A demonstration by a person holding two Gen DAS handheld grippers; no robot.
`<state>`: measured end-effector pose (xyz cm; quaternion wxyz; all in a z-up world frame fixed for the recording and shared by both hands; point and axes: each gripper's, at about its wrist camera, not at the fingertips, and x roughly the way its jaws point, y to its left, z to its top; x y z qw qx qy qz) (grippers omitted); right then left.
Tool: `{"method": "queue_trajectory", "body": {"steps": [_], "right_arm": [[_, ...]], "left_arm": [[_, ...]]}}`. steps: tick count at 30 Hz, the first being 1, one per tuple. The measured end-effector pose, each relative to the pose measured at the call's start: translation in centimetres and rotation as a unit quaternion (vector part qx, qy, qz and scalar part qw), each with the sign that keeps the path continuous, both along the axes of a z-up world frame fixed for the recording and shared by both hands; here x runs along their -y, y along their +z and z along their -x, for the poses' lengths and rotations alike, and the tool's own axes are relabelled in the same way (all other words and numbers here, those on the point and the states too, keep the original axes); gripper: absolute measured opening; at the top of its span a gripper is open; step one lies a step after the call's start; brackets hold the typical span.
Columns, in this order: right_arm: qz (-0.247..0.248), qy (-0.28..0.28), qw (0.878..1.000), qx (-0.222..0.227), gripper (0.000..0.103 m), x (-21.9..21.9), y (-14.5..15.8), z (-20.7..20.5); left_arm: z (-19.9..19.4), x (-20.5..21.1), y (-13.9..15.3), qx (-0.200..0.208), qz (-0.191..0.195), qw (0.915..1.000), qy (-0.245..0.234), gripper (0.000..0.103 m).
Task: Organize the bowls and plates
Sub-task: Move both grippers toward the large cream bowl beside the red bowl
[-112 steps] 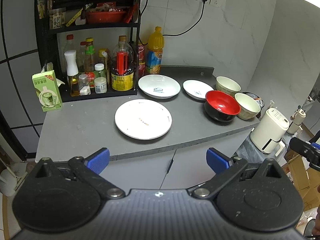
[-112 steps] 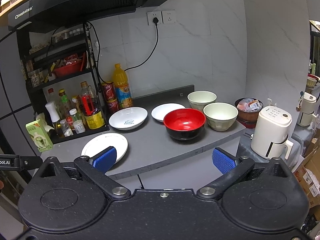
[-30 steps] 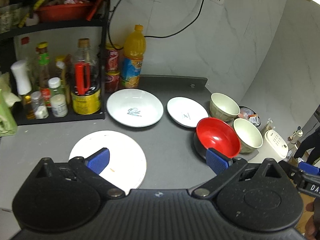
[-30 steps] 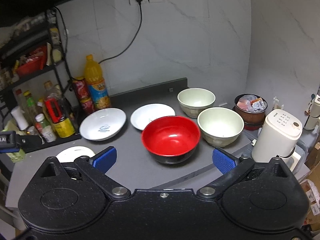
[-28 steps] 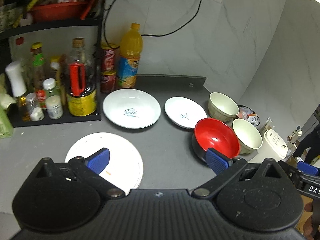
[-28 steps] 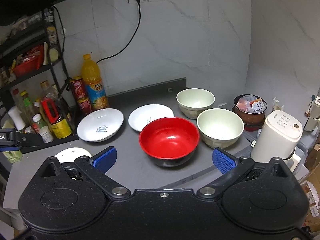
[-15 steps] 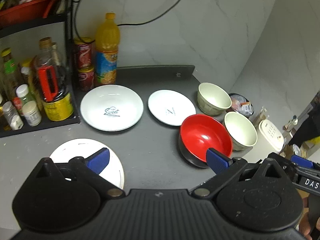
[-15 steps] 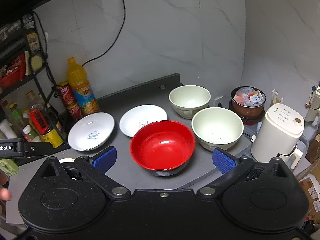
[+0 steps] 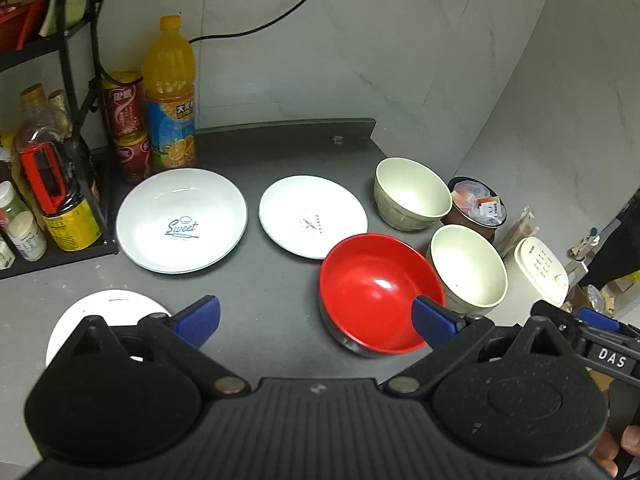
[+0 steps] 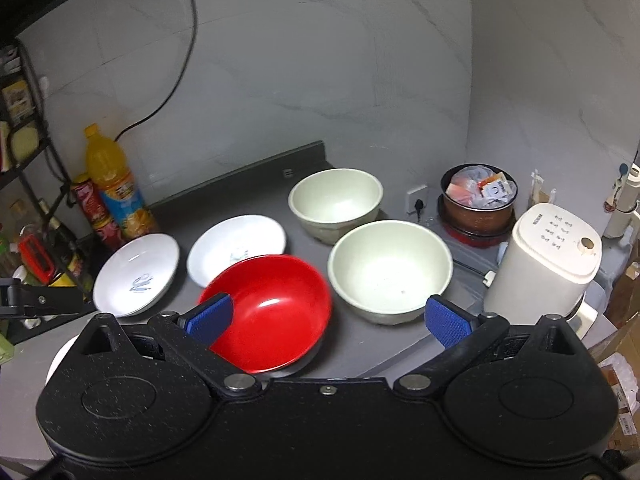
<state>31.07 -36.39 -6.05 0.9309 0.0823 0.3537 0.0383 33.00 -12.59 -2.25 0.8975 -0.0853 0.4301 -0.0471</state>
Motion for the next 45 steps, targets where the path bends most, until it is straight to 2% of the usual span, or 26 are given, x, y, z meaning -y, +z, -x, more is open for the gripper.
{"method": "queue_trajectory", "body": {"steps": [3,12,23,27,33,38,45], "right_arm": [[-0.018,-0.005,1.0,-0.005,0.103,1.4,-0.5,-0.9],[-0.024,-0.009,0.999,-0.025,0.102,4.7,-2.9,-4.0],[-0.032,0.011,0.998,-0.052,0.09,7.8,-5.7,-8.1],[-0.03,0.009,0.997,-0.067,0.09,8.7,-7.0,-9.4],[-0.033,0.005,0.995,-0.099,0.088,9.8,-9.6,-11.4],[-0.037,0.008,0.991,-0.126,0.083,10.4,-11.5,-12.7],[-0.021,0.023,0.988,-0.153,0.079,10.6,-13.5,-14.5]], "left_arm": [[-1.1,1.5,-0.3,-0.003,-0.002,1.0,-0.004,0.101],[-4.9,5.8,-2.5,-0.019,-0.008,0.9997,-0.012,0.1],[-9.2,9.9,-4.7,-0.033,-0.009,0.9993,-0.016,0.091],[-10.5,12.3,-5.5,-0.032,-0.029,0.9979,-0.049,0.09],[-12.9,15.7,-6.8,-0.051,-0.052,0.9939,-0.083,0.088],[-14.9,17.4,-8.2,-0.07,-0.059,0.9919,-0.087,0.085],[-17.8,18.9,-10.0,-0.094,-0.074,0.9888,-0.089,0.075]]}}
